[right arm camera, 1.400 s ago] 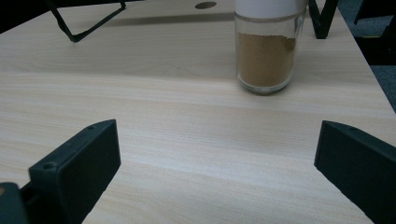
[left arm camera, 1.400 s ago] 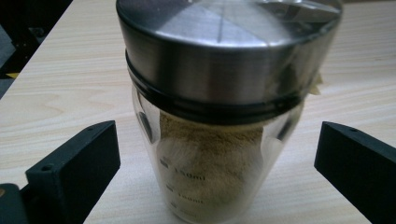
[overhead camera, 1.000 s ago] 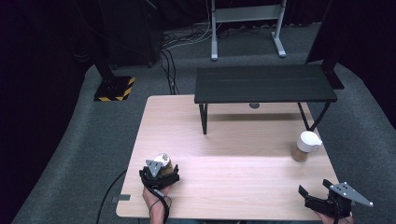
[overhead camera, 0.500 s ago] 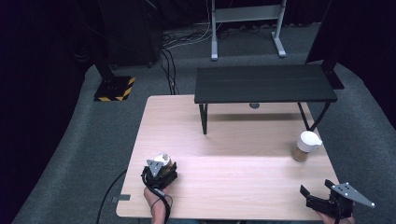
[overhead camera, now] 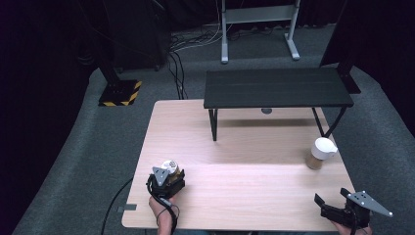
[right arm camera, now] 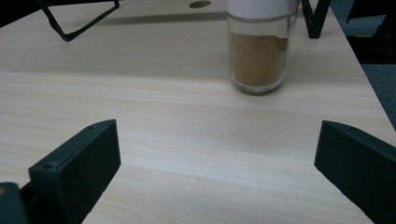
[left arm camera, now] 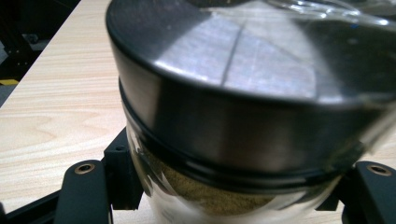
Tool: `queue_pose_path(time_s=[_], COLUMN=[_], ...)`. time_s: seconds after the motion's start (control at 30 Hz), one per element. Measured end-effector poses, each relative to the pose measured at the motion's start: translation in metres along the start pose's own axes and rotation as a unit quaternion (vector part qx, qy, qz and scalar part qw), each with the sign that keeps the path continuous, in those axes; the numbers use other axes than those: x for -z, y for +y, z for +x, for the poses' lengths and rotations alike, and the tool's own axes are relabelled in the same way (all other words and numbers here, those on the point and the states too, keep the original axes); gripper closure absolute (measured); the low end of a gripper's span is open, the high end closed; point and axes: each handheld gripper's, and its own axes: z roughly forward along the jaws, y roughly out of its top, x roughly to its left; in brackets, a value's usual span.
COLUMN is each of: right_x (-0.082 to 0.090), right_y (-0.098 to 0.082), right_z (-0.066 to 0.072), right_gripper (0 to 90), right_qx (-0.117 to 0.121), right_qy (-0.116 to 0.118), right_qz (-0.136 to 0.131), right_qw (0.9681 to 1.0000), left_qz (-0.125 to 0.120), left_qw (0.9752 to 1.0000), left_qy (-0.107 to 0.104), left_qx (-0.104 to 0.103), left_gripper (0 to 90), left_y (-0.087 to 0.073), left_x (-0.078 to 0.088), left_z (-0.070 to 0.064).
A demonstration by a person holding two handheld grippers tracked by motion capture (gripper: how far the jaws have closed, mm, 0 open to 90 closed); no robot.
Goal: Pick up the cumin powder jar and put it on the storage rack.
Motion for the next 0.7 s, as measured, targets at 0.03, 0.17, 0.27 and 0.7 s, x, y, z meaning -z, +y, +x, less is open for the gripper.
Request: queue_pose_path(time_s=[0.03, 0.17, 0.27, 0.7], right_x=[0.000, 0.000, 0.000, -0.001], right_y=[0.000, 0.001, 0.002, 0.002], right_z=[0.000, 0.000, 0.000, 0.000], right_gripper=[0.0, 0.0, 0.0, 0.0], right_qx=[0.000, 0.002, 0.002, 0.001], right_qy=[0.000, 0.000, -0.001, 0.001], right_qz=[0.000, 0.001, 0.003, 0.003], right_qw=[1.0000, 1.0000, 1.0000, 1.0000], left_qz=[-0.001, -0.002, -0.002, -0.002], left_qw=[1.0000, 1.0000, 0.9999, 0.9998], left_qy=[-0.001, -0.010, -0.012, -0.020], left_qx=[0.001, 0.001, -0.002, -0.006], left_gripper=[30.4, 30.4, 30.3, 30.3], left_y=[0.001, 0.004, 0.007, 0.017], left_x=[0.000, 0.004, 0.005, 0.009], left_z=[0.000, 0.002, 0.002, 0.001])
